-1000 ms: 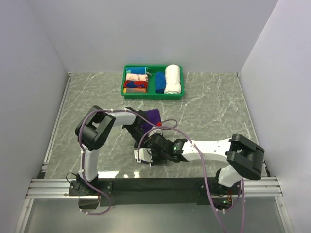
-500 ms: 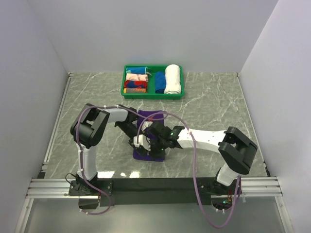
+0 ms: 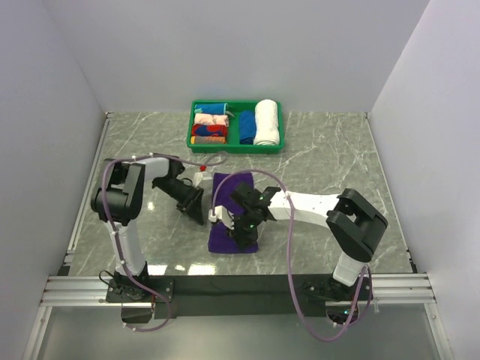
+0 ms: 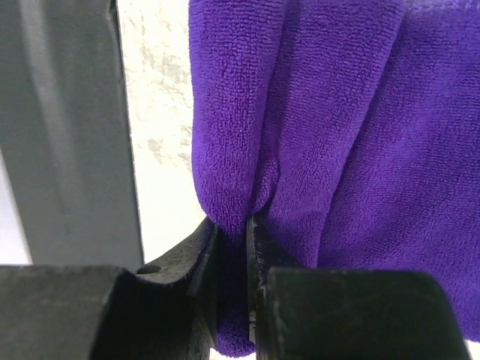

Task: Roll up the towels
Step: Roll the towel

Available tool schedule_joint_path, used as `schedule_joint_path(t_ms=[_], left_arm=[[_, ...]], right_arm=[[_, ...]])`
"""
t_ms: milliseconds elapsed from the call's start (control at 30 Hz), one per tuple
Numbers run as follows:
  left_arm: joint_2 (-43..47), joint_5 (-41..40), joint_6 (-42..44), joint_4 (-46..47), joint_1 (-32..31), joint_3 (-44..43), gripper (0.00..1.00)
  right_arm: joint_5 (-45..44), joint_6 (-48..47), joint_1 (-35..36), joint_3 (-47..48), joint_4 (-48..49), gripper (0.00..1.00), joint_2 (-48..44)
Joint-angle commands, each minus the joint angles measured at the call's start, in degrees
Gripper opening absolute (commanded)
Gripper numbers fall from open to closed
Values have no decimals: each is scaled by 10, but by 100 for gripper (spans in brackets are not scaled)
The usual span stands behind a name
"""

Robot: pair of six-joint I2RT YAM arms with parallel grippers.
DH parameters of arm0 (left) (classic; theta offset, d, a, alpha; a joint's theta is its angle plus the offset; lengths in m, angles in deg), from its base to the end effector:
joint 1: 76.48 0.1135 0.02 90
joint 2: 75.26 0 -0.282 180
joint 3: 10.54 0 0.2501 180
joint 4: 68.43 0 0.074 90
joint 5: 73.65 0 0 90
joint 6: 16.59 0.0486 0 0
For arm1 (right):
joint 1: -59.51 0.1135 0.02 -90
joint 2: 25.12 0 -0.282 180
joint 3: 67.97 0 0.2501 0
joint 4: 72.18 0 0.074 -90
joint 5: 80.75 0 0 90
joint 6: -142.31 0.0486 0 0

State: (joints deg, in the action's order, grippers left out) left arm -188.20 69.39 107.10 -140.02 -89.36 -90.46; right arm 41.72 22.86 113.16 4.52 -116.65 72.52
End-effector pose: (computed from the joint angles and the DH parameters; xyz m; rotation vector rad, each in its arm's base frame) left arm 0.2970 -0.1078 0.1370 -0.9198 -2.5795 1.4046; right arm 0.1710 0.2764 0.1789 -1.9527 1.9839 0.8962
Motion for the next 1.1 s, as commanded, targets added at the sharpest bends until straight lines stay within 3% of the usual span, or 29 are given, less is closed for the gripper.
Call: schedule_joint_path(t_ms=[0, 233, 400, 500, 633, 700, 733, 833, 1067], left_arm=[[54, -6, 36, -26, 41, -19, 42], [188, -56, 47, -7, 185, -1, 42], [317, -108, 87, 55, 189, 46, 45], [423, -172, 124, 114, 119, 122, 47], [589, -246, 129, 206, -71, 249, 55], [645, -286, 113, 266, -136, 280, 63], [651, -300, 104, 276, -199, 298, 65], [636, -347, 75, 286, -303, 307, 66], [586, -432, 38, 392, -449, 330, 70]], right_arm=[[50, 2, -27, 42, -72, 0, 35], [137, -30, -92, 127, -161, 0, 139], [193, -60, -131, 185, -221, 0, 213], [225, -73, -146, 232, -273, 0, 261], [249, -73, -157, 272, -309, 0, 308], [267, -57, -165, 276, -308, 0, 320], [270, -53, -166, 277, -306, 0, 323], [271, -36, -170, 275, -294, 0, 325], [266, -12, -173, 273, -280, 0, 331]])
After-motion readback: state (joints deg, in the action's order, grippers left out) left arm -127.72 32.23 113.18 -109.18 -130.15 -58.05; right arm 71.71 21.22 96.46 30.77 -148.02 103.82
